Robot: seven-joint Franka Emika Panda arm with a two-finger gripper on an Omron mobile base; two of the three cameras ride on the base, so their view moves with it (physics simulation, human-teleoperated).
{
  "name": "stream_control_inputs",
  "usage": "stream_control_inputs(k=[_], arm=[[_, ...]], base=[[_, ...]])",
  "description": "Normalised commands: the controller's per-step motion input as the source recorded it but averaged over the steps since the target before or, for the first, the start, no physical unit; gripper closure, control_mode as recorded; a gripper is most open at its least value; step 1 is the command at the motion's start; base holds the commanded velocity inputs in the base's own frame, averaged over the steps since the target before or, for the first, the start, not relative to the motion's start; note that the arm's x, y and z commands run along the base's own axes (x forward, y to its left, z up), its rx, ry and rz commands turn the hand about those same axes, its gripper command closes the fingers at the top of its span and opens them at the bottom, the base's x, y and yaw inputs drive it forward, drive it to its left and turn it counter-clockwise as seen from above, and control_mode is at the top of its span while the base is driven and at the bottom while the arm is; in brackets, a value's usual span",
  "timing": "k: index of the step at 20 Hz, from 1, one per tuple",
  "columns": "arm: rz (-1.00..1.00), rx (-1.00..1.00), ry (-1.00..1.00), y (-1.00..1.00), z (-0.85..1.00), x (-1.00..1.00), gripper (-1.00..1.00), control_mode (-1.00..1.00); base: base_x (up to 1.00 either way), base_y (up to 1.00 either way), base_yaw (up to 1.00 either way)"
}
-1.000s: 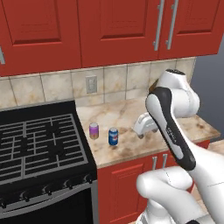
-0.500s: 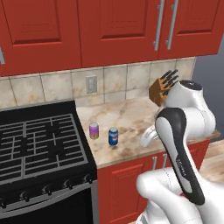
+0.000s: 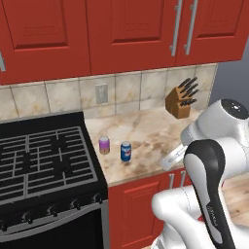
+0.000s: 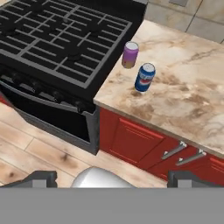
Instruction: Four empty soda cans are scattered around the kitchen. Gather all the cans and cluster them next to the stove for recycling.
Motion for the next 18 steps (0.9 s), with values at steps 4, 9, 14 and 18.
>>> stream_control_inputs(k=[4, 9, 14, 18], arm=[[0.00, 0.00, 0.00, 0.00, 0.00, 0.00, -1.00, 1.00], [0.00, 0.00, 0.00, 0.00, 0.00, 0.00, -1.00, 1.00], [0.00, 0.00, 0.00, 0.00, 0.00, 0.00, -1.00, 1.00], [0.00, 0.00, 0.00, 0.00, 0.00, 0.00, -1.00, 1.00]], base=[[-0.65, -0.23, 0.00], [-0.85, -0.37, 0.00], [-0.47, -0.48, -0.10], [0.01, -0.76, -0.17]])
